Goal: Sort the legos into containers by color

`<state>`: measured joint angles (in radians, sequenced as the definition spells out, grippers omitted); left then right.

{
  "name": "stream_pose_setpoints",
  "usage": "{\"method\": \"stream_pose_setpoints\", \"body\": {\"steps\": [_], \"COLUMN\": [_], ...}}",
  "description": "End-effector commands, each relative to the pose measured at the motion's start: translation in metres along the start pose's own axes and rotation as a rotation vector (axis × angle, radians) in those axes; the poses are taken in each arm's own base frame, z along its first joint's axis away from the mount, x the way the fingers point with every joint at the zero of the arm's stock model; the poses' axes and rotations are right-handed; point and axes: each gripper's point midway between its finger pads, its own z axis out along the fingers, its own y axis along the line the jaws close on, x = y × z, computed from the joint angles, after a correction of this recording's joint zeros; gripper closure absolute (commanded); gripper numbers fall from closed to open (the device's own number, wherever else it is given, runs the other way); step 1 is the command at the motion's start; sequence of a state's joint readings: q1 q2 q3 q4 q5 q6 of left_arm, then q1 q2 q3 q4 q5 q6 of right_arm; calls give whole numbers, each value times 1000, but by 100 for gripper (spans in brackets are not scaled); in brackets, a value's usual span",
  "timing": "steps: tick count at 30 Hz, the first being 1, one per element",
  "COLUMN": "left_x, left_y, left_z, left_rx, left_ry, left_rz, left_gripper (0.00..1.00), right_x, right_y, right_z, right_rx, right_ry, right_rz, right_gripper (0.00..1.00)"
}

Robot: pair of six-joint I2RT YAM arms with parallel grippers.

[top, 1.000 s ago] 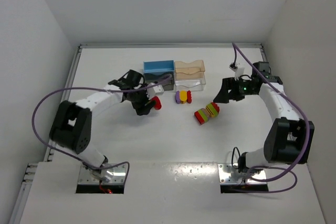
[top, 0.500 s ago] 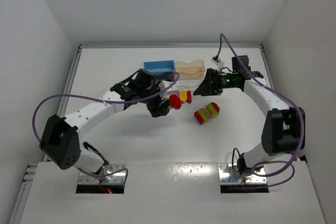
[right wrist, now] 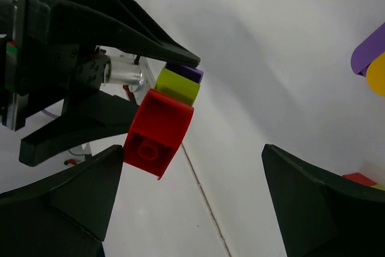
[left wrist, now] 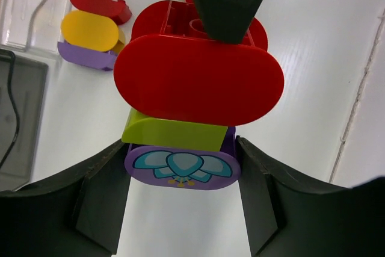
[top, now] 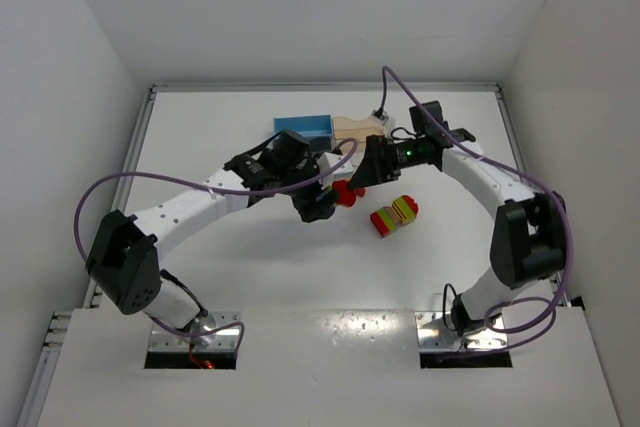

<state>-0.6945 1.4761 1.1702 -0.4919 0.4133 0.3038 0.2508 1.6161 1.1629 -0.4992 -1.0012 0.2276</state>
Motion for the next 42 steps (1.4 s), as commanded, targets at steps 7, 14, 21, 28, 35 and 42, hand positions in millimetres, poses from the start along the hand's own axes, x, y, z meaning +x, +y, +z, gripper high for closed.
{"method": "stream_pose_setpoints", "body": {"steps": [7,14,21,28,35,42], "left_x": [-32,-28,-25,8,38,48], "left_y": [1,6,15,13,16,22], "left_z": [8,9,8,3,-9,-23], "left_rx": [-17,-46,-95,-127,-158,-119], "left_ry": [-73,-61,-43,7,38,-15], "left_rz": [49,56,54,34,-24,-179], "left_gripper": [55,56,62,65,67,69], "right_x": [-11,-2,1,-28,-49,-50], "right_y": [13,13,18,12,0,-6], "right_z": [9,8,10,2,-11,-17], "right_rx": [-36,-44,-68,-41,-13,-1], "right_ry": [20,35,46,5,-39,-49], "right_rz": [-78,-79,-101,-140,-134,-141], "right_gripper": [3,19,73,98,100,100]}}
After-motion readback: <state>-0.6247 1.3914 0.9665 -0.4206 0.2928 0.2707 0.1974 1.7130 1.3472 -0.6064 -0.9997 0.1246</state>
